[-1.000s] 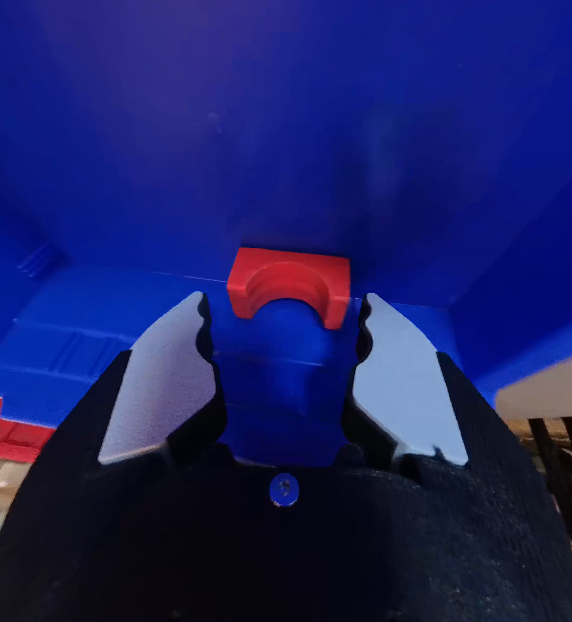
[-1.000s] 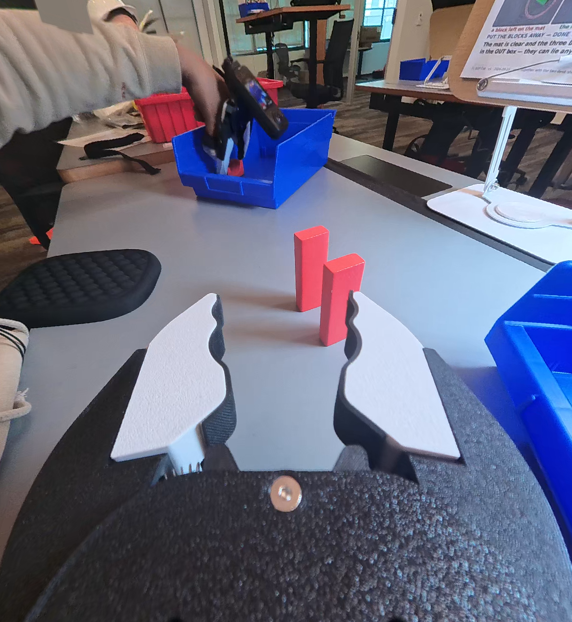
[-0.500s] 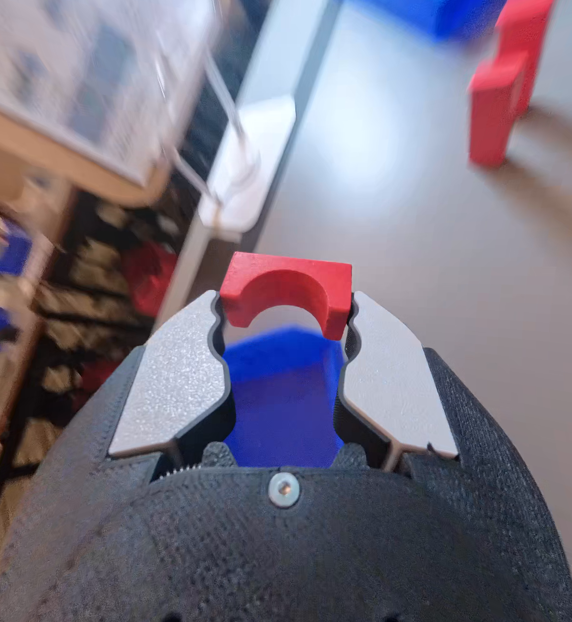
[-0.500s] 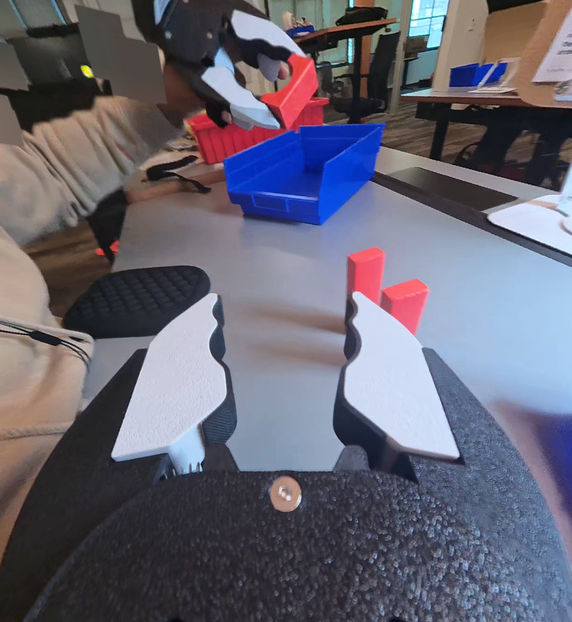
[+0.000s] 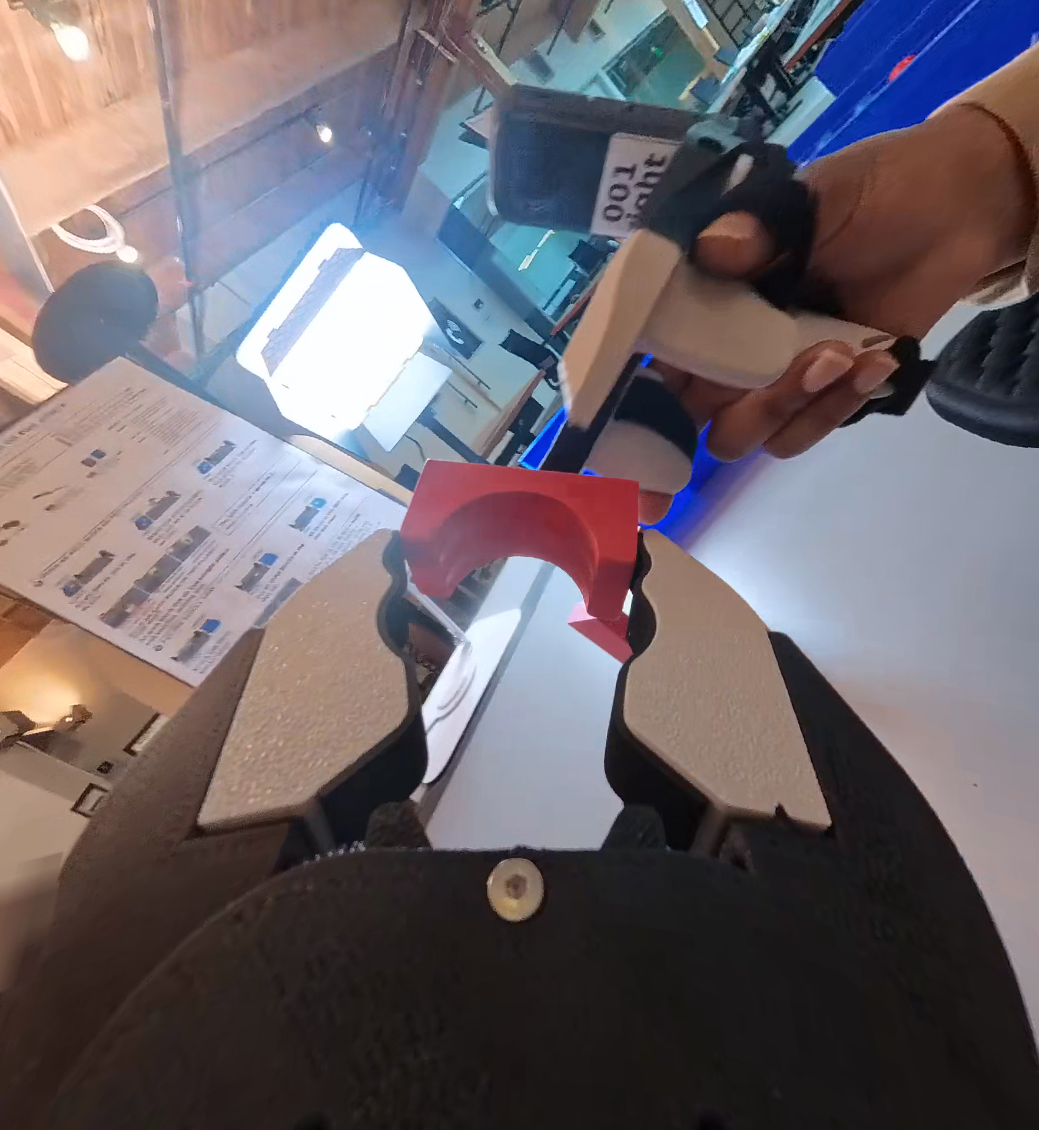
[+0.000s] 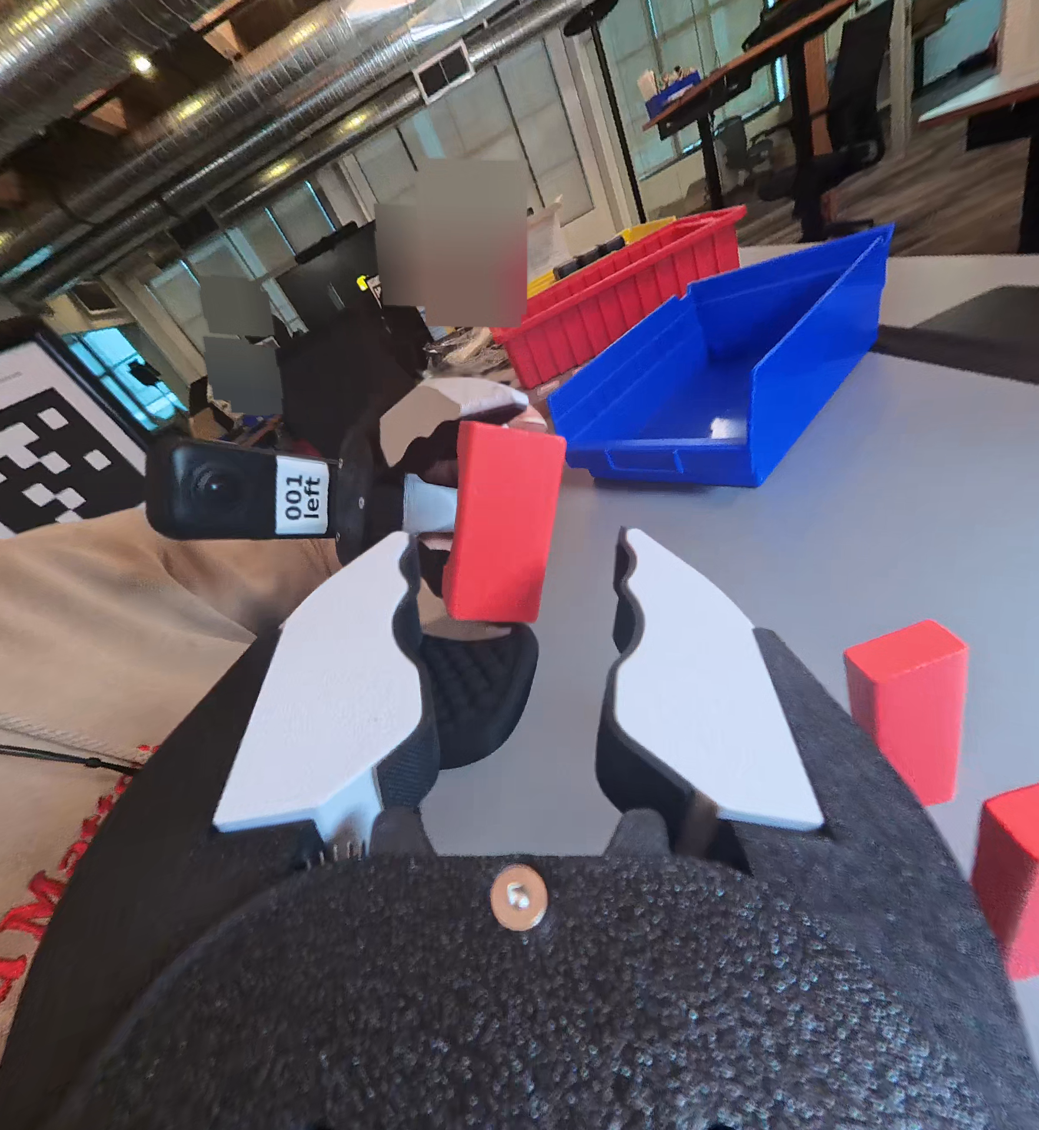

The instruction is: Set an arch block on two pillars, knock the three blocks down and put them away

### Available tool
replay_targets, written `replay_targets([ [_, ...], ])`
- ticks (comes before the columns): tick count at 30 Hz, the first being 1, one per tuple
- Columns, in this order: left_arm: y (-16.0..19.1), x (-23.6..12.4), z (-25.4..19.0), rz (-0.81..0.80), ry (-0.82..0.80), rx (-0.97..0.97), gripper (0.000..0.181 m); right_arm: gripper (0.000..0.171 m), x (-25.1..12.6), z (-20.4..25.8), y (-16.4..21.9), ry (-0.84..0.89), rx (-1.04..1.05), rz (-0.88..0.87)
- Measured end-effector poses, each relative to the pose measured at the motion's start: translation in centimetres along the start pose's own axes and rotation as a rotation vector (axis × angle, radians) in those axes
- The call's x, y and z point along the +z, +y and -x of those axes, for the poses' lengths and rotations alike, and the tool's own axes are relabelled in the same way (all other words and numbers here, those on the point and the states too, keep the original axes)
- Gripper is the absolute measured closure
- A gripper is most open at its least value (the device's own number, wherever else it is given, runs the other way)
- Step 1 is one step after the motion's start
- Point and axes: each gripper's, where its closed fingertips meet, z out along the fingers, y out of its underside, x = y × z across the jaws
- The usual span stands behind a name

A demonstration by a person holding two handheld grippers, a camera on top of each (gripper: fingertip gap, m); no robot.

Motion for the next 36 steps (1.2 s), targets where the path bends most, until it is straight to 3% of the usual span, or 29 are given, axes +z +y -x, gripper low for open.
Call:
replay_targets([
  [2, 0.4, 0.3, -1.0, 0.002, 0.021, -0.008, 0.11, 0.123, 0.4, -0.2, 0.6, -0.021, 0.054, 0.012],
  [7, 1.2, 0.5, -2.1, 0.018, 0.033, -0.018, 0.11, 0.137, 1.0, -0.6, 2.1, -0.074, 0.167, 0.048],
  [12, 1.8, 0.6, -2.8, 0.033, 0.063, -0.043, 0.11, 0.139, 0.9, -1.0, 2.8, -0.064, 0.174, 0.083],
  [15, 1.8, 0.1, -3.2, 0.012, 0.157, -0.233, 0.11, 0.139, -0.5, -1.4, 1.9, -0.033, 0.07, 0.129],
  [20, 4.9, -1.1, -2.2, 0.079, 0.231, -0.594, 0.124, 0.139, -4.7, -4.0, -2.2, 0.186, -0.362, 0.378],
  [25, 7.5, -1.7, -2.9, 0.102, 0.302, -0.893, 0.14, 0.138, -5.3, -7.4, -4.6, 0.276, -0.559, 0.727],
  [29, 8.7, -1.6, -3.6, 0.137, 0.307, -0.913, 0.139, 0.138, -4.3, -9.1, -4.3, 0.25, -0.606, 0.941],
  [36, 9.1, -1.5, -5.5, 0.18, 0.367, -0.875, 0.139, 0.138, -3.9, -11.7, -0.6, 0.264, -0.581, 1.135],
])
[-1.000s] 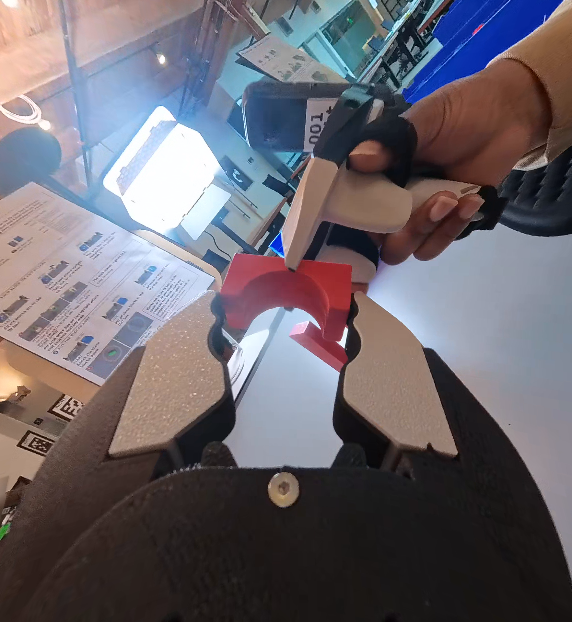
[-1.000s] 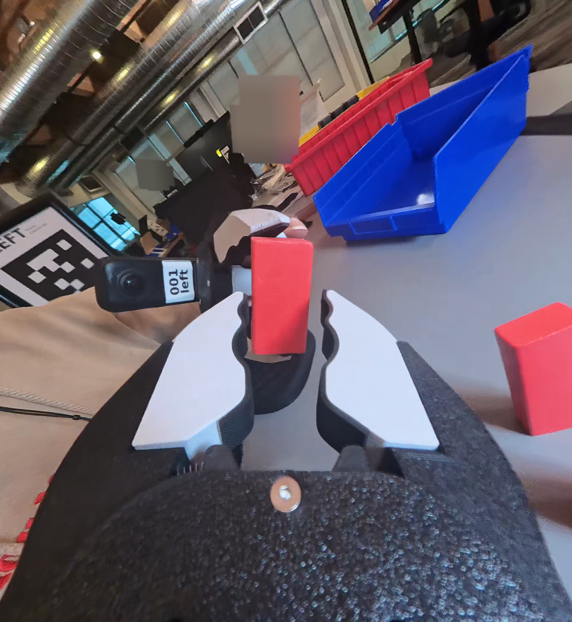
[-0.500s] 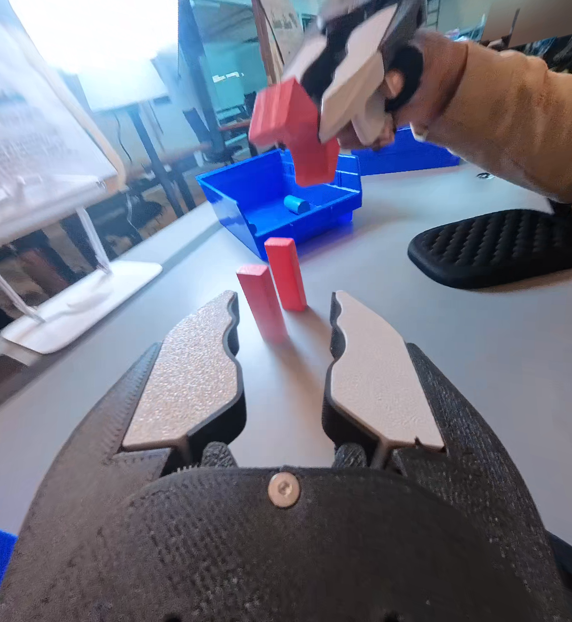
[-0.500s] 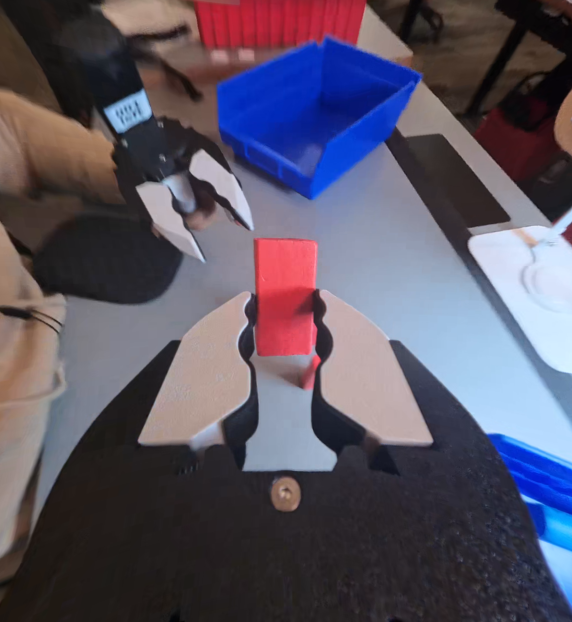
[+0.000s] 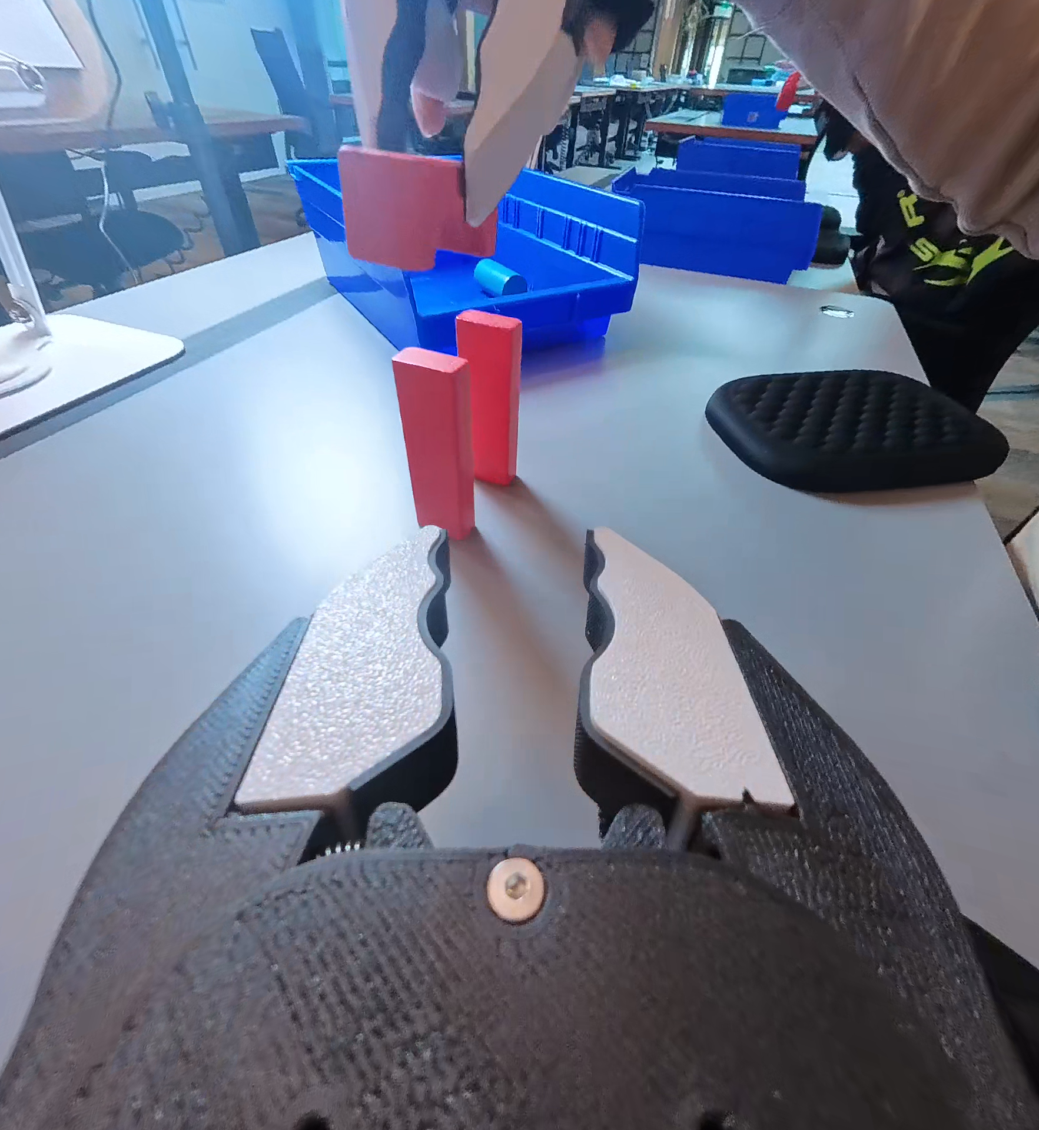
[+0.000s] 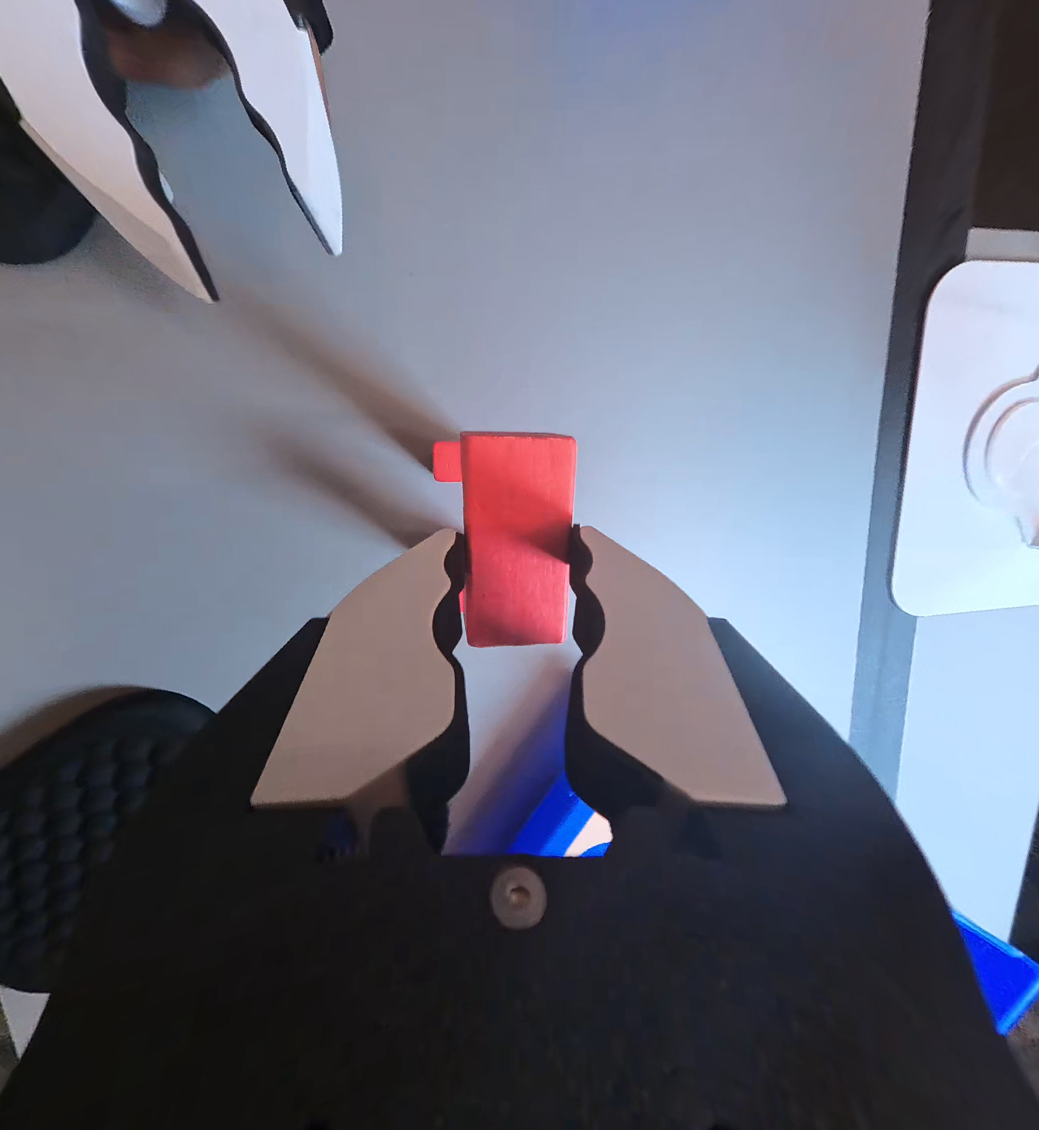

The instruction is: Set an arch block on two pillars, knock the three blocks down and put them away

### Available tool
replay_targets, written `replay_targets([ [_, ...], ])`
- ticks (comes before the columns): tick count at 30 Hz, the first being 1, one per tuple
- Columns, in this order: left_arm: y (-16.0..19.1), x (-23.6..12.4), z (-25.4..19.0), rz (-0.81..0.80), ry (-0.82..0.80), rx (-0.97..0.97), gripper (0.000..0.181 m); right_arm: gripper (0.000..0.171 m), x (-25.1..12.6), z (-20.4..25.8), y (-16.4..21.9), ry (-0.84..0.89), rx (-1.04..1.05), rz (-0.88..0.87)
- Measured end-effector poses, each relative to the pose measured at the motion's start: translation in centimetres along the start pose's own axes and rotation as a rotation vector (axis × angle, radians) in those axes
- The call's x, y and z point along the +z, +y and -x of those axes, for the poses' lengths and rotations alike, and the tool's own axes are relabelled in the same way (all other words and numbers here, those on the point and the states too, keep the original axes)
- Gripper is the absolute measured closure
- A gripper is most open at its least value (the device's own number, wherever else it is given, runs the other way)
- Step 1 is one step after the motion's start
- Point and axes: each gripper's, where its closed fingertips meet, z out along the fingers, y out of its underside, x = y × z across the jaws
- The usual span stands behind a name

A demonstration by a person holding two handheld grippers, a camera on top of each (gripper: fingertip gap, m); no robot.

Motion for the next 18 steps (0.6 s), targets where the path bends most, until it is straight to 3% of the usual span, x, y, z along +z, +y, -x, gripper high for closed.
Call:
replay_targets([
  [18, 1.2, 0.8, -0.5, 0.052, 0.025, -0.006, 0.139, 0.138, 1.8, 1.2, 1.2, -0.018, -0.016, 0.048],
])
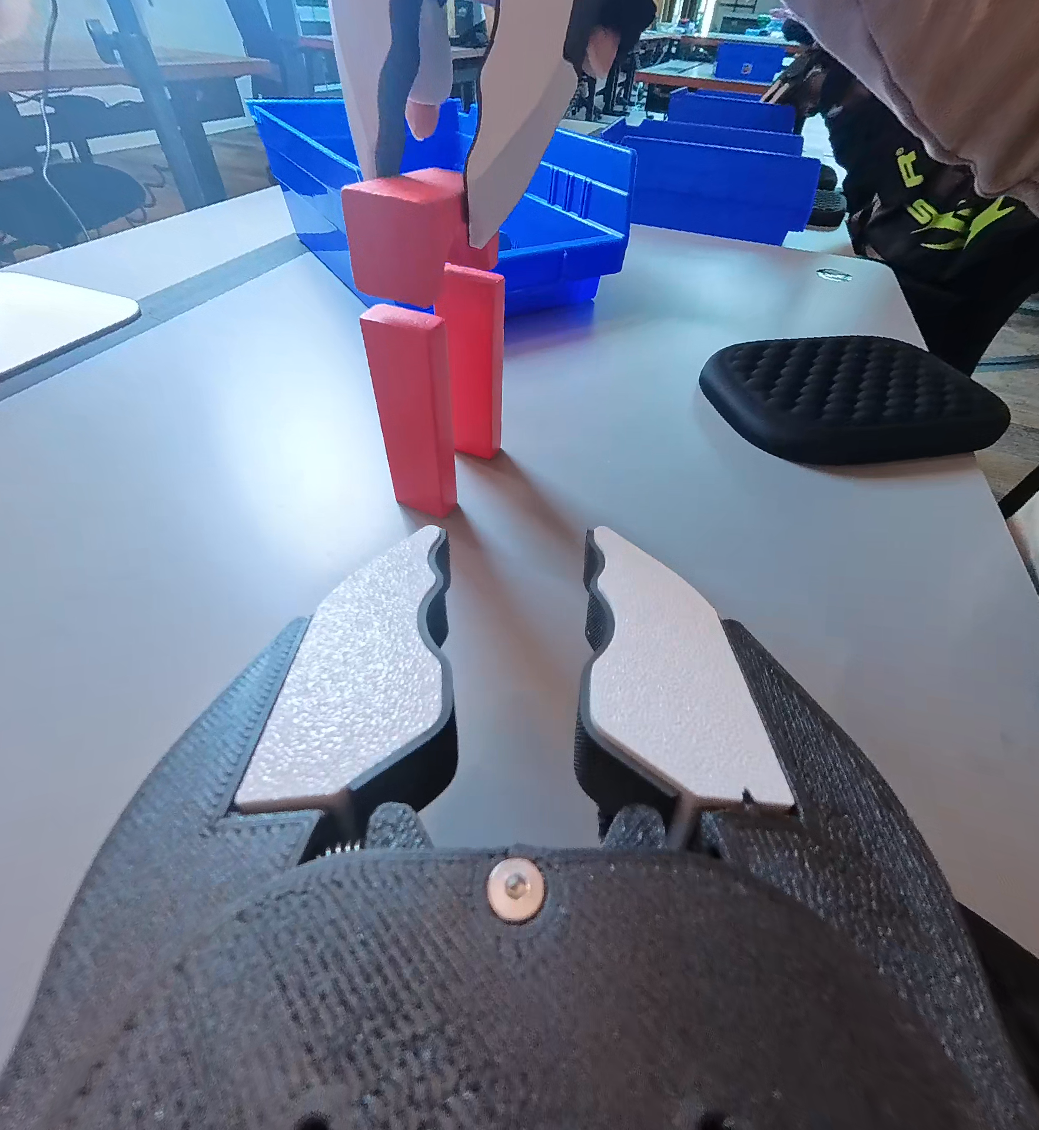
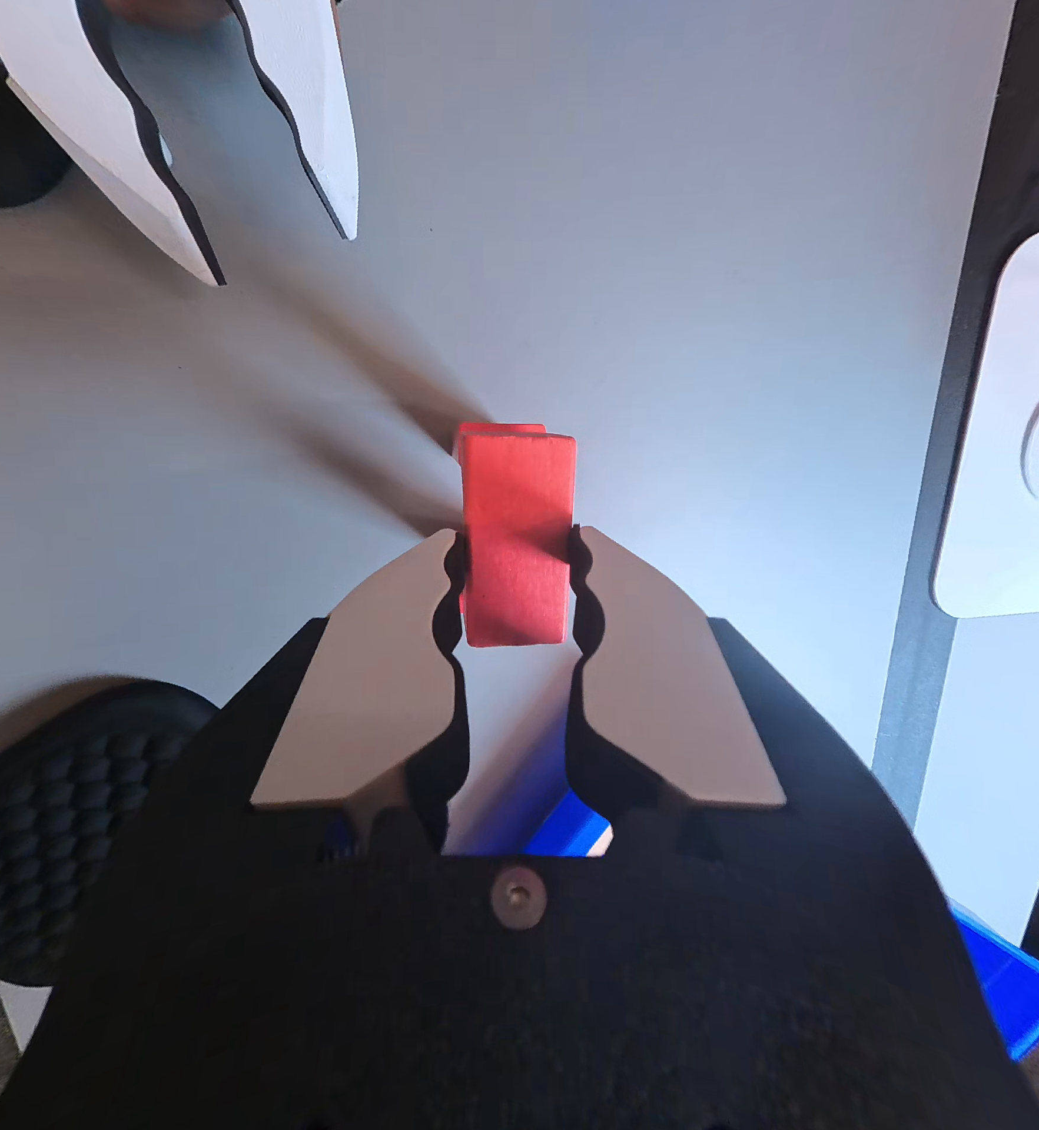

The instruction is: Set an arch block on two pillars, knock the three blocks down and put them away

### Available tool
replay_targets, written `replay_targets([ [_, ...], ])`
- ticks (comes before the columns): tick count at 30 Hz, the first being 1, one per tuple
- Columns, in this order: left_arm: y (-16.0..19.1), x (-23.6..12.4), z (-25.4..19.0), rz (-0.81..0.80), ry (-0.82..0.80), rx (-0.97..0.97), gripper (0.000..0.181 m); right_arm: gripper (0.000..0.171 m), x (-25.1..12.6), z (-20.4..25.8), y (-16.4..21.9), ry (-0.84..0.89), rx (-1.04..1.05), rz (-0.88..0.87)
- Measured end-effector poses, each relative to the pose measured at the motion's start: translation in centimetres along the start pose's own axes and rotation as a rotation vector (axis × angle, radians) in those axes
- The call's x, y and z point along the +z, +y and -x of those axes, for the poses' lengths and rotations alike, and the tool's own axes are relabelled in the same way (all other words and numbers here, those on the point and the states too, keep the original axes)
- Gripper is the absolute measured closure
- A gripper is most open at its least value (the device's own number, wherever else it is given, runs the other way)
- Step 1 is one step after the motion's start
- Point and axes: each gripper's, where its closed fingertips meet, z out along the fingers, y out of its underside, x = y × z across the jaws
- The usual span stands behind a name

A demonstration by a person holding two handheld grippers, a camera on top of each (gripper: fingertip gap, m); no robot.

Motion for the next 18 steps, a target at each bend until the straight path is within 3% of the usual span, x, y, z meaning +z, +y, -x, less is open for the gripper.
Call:
replay_targets([
  [18, -0.11, -0.11, 0.12, 0.007, 0.001, 0.009, 0.14, 0.138, 0.48, 0.1, 0.02, 0.015, -0.004, -0.001],
])
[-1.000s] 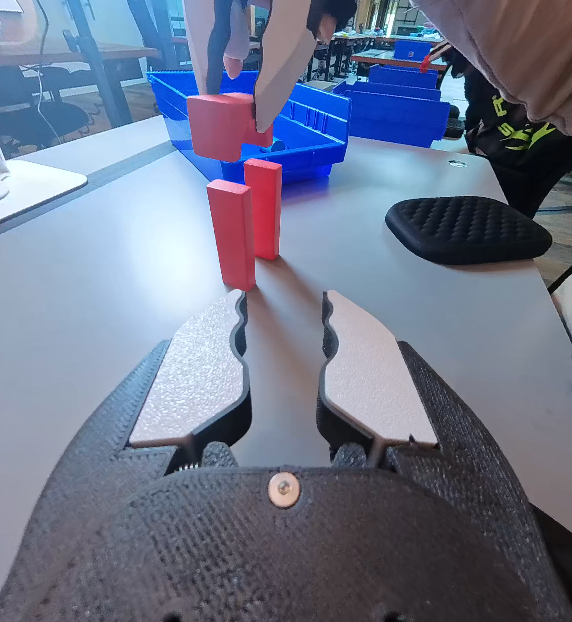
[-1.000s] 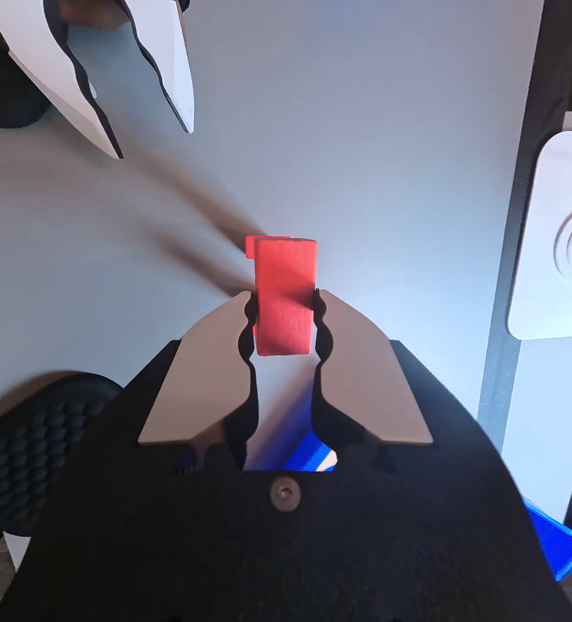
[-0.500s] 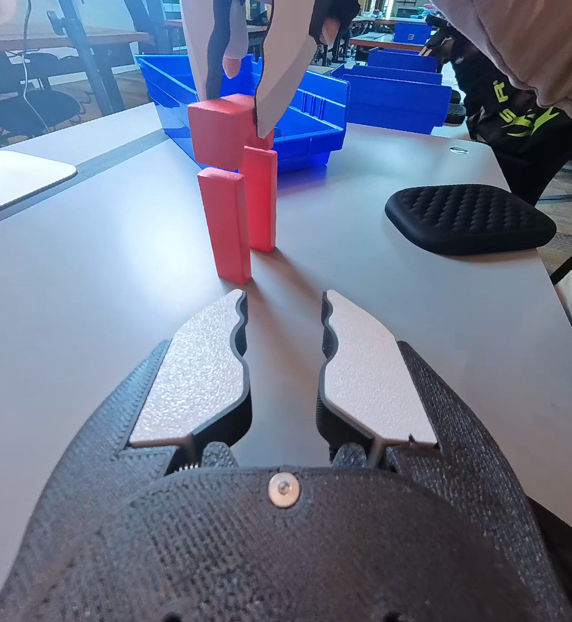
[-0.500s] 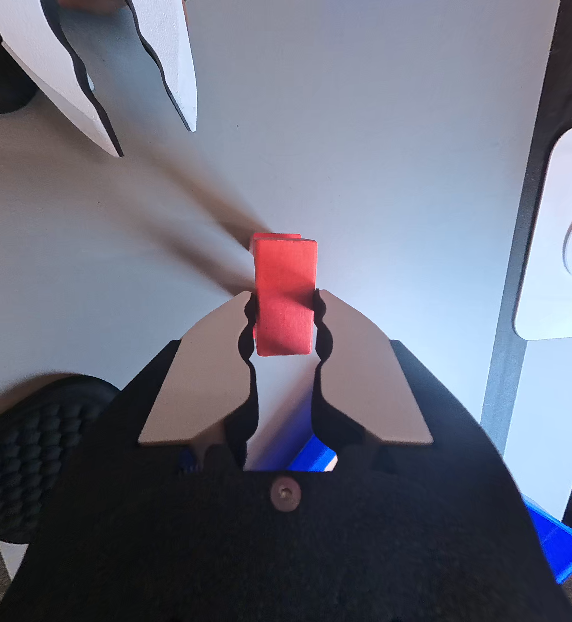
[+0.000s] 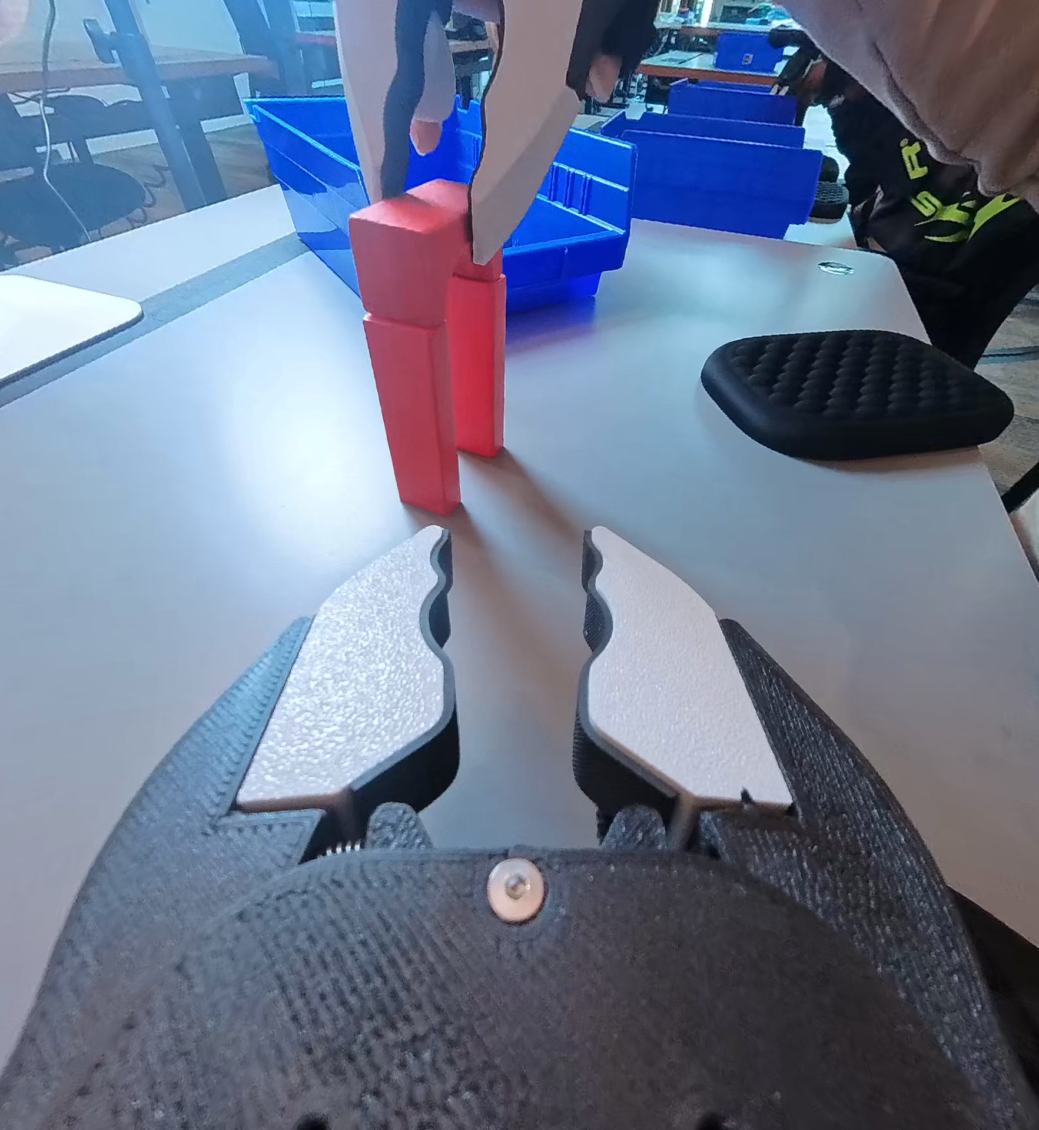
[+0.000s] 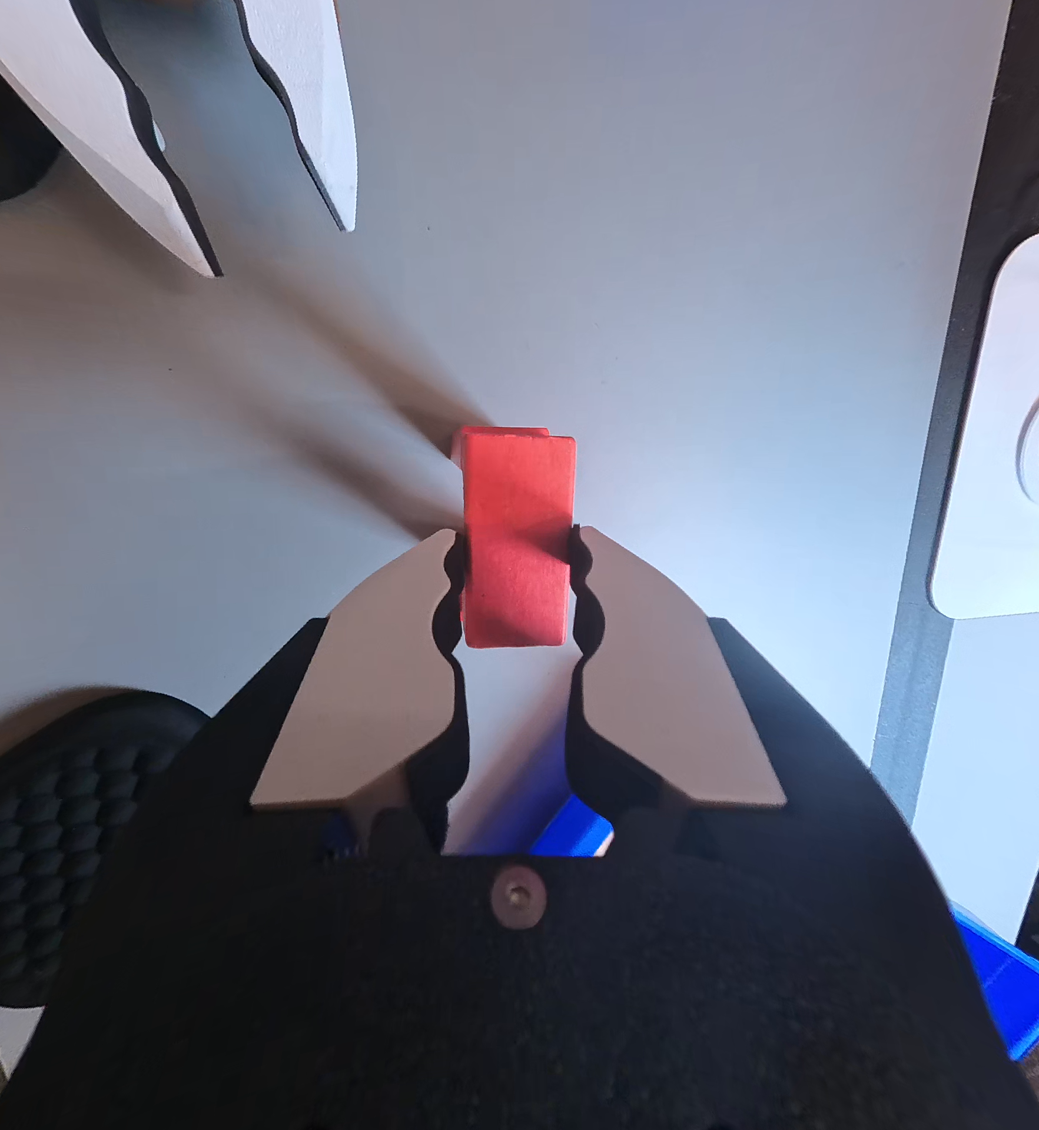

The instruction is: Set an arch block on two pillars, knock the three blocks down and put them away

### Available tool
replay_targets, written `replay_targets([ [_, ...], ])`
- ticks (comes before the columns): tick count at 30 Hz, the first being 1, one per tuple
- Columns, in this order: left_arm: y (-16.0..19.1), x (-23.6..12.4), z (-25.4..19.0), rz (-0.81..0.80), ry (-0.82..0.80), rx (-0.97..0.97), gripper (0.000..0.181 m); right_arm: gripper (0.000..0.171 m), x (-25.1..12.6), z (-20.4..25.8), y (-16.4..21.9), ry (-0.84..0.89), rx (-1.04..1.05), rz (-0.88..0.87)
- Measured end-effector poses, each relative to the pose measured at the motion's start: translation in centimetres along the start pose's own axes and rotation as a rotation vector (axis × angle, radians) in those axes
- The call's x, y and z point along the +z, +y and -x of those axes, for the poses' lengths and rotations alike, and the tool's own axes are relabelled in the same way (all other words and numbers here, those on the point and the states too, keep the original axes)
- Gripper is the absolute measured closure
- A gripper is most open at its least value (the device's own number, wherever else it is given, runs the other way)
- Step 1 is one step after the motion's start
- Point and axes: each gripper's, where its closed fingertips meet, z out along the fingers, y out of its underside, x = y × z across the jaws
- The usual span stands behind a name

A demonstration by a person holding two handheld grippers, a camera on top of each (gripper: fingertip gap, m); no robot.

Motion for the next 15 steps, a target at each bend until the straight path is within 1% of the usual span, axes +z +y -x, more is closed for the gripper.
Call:
replay_targets([
  [15, 0.08, 0.01, 0.01, 0.012, 0.009, 0.003, 0.141, 0.137, 0.16, -0.4, 0.13, 0.031, 0.005, 0.01],
])
